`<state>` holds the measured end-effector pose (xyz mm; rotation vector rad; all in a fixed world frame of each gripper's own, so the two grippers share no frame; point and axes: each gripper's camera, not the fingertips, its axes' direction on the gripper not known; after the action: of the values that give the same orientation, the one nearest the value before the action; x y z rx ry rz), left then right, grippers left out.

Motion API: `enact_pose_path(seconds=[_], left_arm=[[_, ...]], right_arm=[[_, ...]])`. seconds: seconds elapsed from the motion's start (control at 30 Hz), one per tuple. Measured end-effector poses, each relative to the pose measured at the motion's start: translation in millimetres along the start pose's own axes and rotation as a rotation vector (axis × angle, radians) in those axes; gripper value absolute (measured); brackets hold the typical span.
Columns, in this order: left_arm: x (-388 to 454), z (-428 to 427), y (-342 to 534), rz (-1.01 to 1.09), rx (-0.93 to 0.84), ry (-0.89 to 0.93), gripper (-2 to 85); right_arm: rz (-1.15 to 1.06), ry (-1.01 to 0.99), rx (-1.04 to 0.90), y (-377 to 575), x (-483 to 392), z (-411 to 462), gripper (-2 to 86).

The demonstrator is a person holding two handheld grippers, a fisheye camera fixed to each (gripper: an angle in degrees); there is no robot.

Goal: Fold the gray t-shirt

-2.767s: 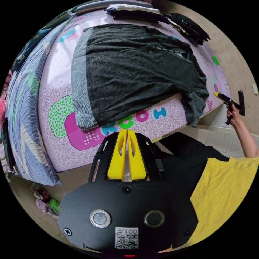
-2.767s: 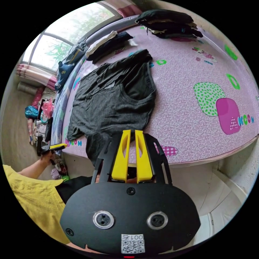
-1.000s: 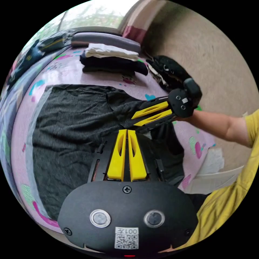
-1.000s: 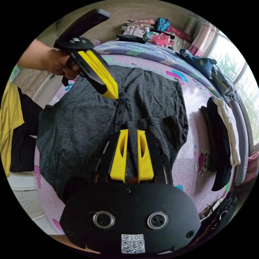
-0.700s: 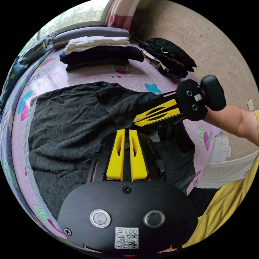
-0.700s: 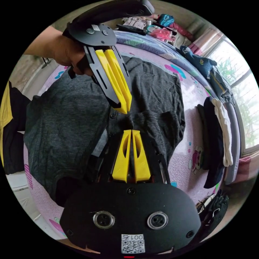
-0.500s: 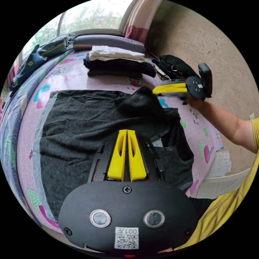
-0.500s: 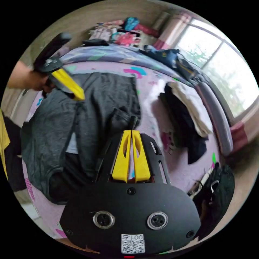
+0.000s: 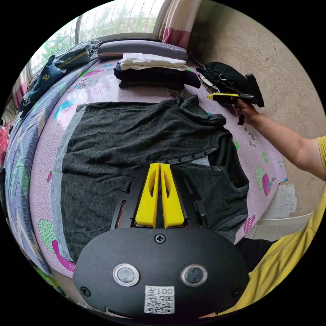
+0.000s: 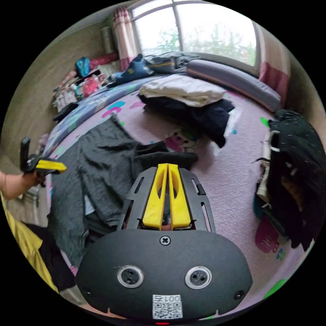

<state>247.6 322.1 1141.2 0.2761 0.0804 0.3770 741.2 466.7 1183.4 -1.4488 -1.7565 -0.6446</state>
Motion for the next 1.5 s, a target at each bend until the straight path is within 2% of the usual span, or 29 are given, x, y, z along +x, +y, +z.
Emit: enact_pose_path(seconds=[0.1,0.17,0.23,0.3,0.37,0.47,0.6,0.77,0.9,1.07,1.27,1.33,1.5], left_arm=[[-10.7,0.7,9.6,-0.034,-0.032,-0.003,-1.2],[-17.6,0.0,15.4,-0.064,-0.044,0.001,-1.2],[-24.0,-2.3,21.3,-0.087,-0.050,0.005,-1.2],[-32.4,-9.4,29.8,-0.098,-0.051,-0.031,-1.2],[-41.3,-18.9,38.4,-0.108,-0.050,-0.074,-1.3],[-66.0,-41.2,63.3,-0.167,-0.041,-0.140,-1.3],[-117.6,-81.2,110.5,-0.324,-0.057,-0.225,-1.0],[-173.0,-117.8,157.1,-0.432,-0.136,-0.272,1.0],[-224.6,-134.4,194.8,-0.606,-0.169,-0.173,2.4],[-276.9,-147.9,231.6,-0.734,-0.079,0.010,2.6],[-330.3,-154.1,254.6,-0.774,-0.061,0.225,3.0],[-343.5,-155.9,262.4,-0.788,-0.054,0.273,3.0],[-377.6,-159.8,285.1,-0.890,-0.018,0.410,0.2]], right_arm=[[-0.061,-0.170,-0.154,2.2,1.0,24.8,0.4],[-0.052,-0.154,-0.246,3.8,9.6,38.6,0.4],[0.029,0.068,-0.293,8.8,30.1,44.3,0.3],[0.077,0.206,-0.247,12.3,41.3,32.1,0.3],[0.095,0.157,-0.152,15.3,44.1,10.2,0.3],[0.008,0.010,-0.023,25.8,22.0,-24.2,0.2],[-0.090,-0.243,-0.005,52.0,-26.2,-50.4,0.1],[-0.104,-0.394,-0.030,97.6,-87.0,-61.4,0.1],[-0.055,-0.443,-0.066,127.5,-139.5,-69.1,0.1],[0.093,-0.450,-0.088,151.4,-185.5,-75.7,0.1],[0.513,-0.493,0.027,195.9,-212.3,-92.8,0.5],[0.666,-0.436,0.074,227.6,-226.5,-101.9,0.6],[0.850,-0.286,0.013,281.4,-262.7,-107.9,1.5]])
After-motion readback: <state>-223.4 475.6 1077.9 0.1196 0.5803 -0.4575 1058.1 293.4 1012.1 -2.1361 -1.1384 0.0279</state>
